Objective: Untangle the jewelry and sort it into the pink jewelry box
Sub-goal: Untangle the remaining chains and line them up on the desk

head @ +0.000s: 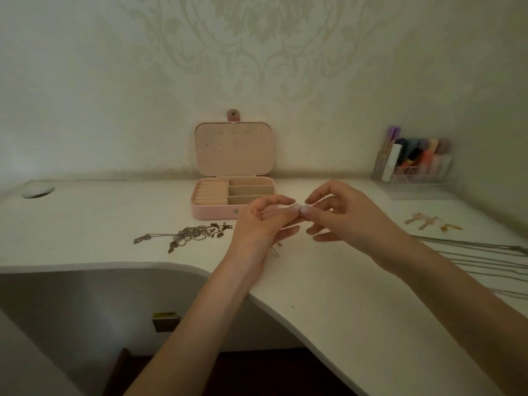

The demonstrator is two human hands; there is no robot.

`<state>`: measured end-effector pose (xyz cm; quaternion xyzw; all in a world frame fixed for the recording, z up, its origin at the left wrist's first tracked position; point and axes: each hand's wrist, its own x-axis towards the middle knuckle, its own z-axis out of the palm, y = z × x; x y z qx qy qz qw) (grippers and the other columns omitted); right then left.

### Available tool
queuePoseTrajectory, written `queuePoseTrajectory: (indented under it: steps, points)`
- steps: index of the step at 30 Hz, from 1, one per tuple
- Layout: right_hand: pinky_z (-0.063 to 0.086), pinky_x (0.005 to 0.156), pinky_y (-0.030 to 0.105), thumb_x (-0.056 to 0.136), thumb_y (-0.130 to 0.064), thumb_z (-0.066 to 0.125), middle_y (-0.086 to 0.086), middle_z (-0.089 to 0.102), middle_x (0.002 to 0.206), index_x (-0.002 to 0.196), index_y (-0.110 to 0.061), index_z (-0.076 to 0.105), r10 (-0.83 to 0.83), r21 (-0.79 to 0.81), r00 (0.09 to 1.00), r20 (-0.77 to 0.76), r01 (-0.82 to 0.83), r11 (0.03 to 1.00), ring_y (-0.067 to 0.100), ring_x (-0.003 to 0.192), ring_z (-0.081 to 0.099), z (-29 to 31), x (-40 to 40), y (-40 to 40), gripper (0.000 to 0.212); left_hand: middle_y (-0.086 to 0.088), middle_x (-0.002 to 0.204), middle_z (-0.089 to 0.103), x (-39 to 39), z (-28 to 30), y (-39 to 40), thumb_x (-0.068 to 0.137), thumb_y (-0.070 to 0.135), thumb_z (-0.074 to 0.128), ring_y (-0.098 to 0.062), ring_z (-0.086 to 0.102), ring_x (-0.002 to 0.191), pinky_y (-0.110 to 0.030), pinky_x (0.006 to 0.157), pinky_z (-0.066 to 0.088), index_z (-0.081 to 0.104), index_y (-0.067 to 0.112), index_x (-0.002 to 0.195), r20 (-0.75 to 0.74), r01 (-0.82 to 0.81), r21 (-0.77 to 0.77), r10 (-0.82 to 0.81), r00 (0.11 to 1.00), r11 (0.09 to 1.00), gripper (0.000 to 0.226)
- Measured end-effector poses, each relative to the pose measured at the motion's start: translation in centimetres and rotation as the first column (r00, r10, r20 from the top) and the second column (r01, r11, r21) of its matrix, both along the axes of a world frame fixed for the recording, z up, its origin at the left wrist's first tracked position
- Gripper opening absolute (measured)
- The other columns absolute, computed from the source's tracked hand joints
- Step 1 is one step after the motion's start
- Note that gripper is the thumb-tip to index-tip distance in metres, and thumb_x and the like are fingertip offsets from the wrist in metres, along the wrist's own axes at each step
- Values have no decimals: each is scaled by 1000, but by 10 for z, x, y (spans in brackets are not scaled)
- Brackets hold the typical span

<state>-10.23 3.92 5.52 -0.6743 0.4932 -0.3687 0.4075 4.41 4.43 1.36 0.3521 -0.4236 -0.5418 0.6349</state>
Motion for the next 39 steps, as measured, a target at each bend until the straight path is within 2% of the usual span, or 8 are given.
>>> queuePoseTrajectory:
  steps: [2,6,11,19,27,31,34,39]
  points:
    - [60,66,32,83,-15,71,12,70,89,99,-7,58,-42,-18,995,91,44,999,19,72,71,-12,3,5,22,1,67,71,-1,-1,0,79,2,69,-8,68,65,-18,58,52,59,13,85,33,-22,-7,22,999,1000,17]
    - [59,61,26,80,-6,73,15,71,75,88,-2,66,-142,-122,982,124,157,980,16,64,70,-19,6,6,11,1,66,71,-3,-3,0,80,1,69,-9,69,68,-18,57,51,56,15,88,95,-36,-19,38,995,999,20]
    - [59,64,29,82,-10,72,1,70,69,82,-10,72,-218,-314,976,3,208,926,10,60,68,-25,4,10,0,-1,66,72,-5,-4,1,78,0,72,-10,70,71,-19,55,51,53,15,88,193,-71,-85,86,977,994,26]
    - [58,58,24,87,-9,66,4,69,75,87,-12,70,-218,-289,976,27,216,933,10,61,68,-18,-8,7,5,-7,74,71,-9,-5,4,81,0,68,-10,67,73,-19,56,51,68,14,95,317,-83,-155,129,940,984,19]
    - [56,60,18,88,-8,63,-9,66,74,85,-15,69,-175,-386,980,-100,124,914,1,64,66,-15,-11,9,9,17,61,62,-10,-6,4,84,11,68,0,52,53,-15,49,42,68,22,76,476,-62,-223,165,864,973,14]
    - [58,61,23,86,-4,66,7,71,75,86,-7,68,-133,-240,990,49,141,960,14,68,70,-12,-11,9,4,5,78,68,-12,-7,1,91,7,58,-6,64,73,-19,64,49,60,14,82,438,6,-173,72,896,985,11]
    - [56,58,22,85,-2,65,17,71,79,93,2,66,-98,-55,969,225,112,992,16,65,69,-9,-12,11,9,4,70,68,-12,-7,1,93,3,53,-8,65,64,-22,68,48,57,7,87,397,75,-161,-5,918,984,9]
    - [54,59,18,86,-2,65,12,70,79,99,1,66,-118,64,938,325,103,993,10,59,64,-8,-16,9,14,4,67,67,-10,-6,2,91,3,57,-5,59,58,-15,63,49,62,9,90,403,63,-167,10,915,984,8]
